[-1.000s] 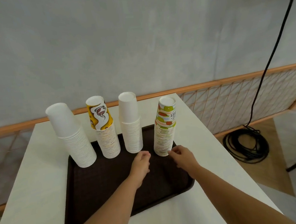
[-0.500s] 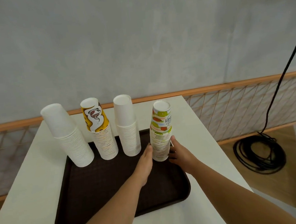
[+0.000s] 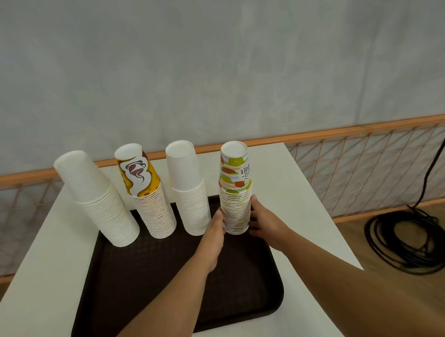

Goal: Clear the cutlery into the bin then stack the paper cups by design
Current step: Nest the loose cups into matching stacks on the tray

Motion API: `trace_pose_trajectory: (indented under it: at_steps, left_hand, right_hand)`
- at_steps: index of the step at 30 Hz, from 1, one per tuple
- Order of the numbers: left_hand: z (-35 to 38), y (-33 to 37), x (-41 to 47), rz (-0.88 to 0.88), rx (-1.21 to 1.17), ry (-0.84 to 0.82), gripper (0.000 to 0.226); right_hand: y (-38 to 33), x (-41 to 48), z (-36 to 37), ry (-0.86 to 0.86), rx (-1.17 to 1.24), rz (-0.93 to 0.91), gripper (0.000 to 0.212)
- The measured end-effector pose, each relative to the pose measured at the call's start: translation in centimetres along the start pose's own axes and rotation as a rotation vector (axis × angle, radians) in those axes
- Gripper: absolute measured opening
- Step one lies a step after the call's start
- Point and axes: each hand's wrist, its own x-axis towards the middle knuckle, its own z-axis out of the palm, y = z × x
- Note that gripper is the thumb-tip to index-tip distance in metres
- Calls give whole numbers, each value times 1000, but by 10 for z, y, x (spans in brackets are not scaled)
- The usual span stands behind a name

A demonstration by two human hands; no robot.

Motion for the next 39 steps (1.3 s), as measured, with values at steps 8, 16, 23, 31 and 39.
trace_pose_trajectory:
  at_steps: [8, 16, 23, 31, 39]
  left_hand:
    - [2, -2, 12, -10, -11, 24, 50]
    - [2, -5, 15, 5, -7, 26, 51]
    - [3, -5, 14, -5, 6, 8, 53]
    - [2, -6, 16, -1, 36, -4, 53]
    - [3, -6, 16, -3, 41, -7, 53]
  right_hand:
    - [-2, 11, -3, -22, -20, -6, 56]
    - [-3, 14, -3, -15, -28, -3, 56]
    - [-4, 11, -1, -18, -31, -18, 55]
    - [-4, 8, 0, -31, -29, -42, 53]
    - [-4, 8, 0, -8, -49, -23, 56]
